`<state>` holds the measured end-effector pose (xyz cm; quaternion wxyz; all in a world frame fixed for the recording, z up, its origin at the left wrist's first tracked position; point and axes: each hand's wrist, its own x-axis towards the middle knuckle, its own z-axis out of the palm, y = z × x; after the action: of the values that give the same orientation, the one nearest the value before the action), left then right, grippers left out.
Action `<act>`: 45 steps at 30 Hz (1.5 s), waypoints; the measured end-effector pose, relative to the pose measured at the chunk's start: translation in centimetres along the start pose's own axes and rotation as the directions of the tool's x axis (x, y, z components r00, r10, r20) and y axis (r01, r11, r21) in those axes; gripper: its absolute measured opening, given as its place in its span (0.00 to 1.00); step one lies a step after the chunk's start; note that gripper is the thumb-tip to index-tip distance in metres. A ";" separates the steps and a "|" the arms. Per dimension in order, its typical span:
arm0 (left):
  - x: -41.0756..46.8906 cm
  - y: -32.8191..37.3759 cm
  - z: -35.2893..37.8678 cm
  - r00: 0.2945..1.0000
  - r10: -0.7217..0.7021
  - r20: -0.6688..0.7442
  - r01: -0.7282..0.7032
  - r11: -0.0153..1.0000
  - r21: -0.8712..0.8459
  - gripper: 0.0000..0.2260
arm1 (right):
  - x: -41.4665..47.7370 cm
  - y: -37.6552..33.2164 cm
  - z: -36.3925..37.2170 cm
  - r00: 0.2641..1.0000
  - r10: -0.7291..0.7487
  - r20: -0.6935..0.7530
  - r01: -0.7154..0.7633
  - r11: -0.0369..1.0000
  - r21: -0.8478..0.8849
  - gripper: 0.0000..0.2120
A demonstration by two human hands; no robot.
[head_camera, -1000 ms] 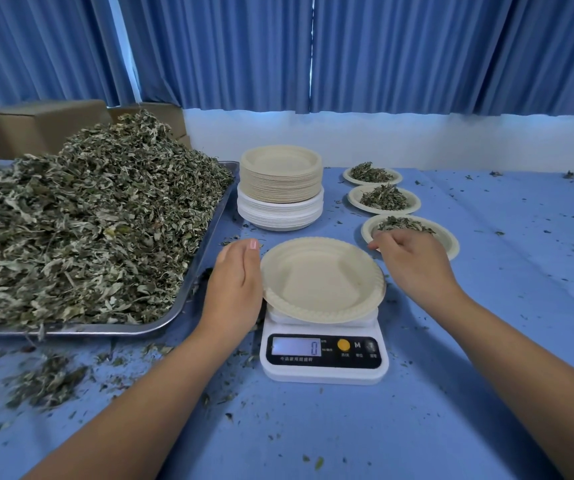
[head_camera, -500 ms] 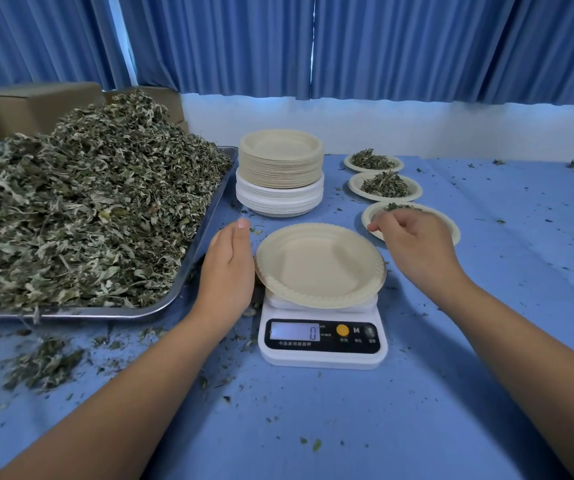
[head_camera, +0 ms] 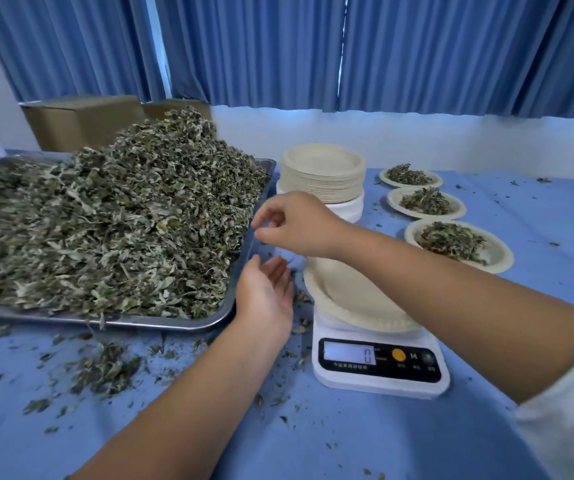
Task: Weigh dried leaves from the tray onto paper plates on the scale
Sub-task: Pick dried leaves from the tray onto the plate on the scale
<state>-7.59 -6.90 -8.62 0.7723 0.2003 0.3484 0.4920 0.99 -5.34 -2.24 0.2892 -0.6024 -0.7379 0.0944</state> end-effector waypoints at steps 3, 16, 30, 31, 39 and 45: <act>0.4 0.2 -0.4 0.999 -0.053 -0.004 0.052 0.991 -0.121 0.23 | 2.8 -1.6 2.4 0.980 -0.098 0.174 0.119 0.987 -0.112 0.14; 0.1 0.4 0.0 0.989 -0.142 0.031 0.144 0.923 -0.356 0.17 | 6.4 -2.8 7.9 0.858 -0.132 0.496 0.255 0.948 -0.189 0.38; 0.2 0.5 -0.1 0.993 -0.121 0.015 0.117 0.918 -0.379 0.17 | 5.7 -3.5 4.8 0.942 -0.141 0.303 0.180 0.978 -0.105 0.15; 0.2 0.5 -0.2 0.992 -0.121 0.030 0.123 0.917 -0.380 0.18 | 5.7 -3.7 4.3 0.949 -0.130 0.288 0.162 0.983 -0.088 0.15; 0.2 0.7 -0.2 0.989 -0.117 0.086 0.142 0.903 -0.404 0.22 | 5.3 -4.5 2.3 0.965 -0.097 0.244 0.087 0.995 0.049 0.13; 0.3 0.8 -0.1 0.986 -0.100 0.135 0.148 0.896 -0.419 0.22 | 5.1 -4.8 1.1 0.982 -0.028 0.189 -0.016 0.974 0.226 0.11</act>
<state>-8.07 -6.30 -8.29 0.8452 0.0303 0.2010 0.4943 -4.18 -1.54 0.80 0.2842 -0.5514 -0.7486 0.2342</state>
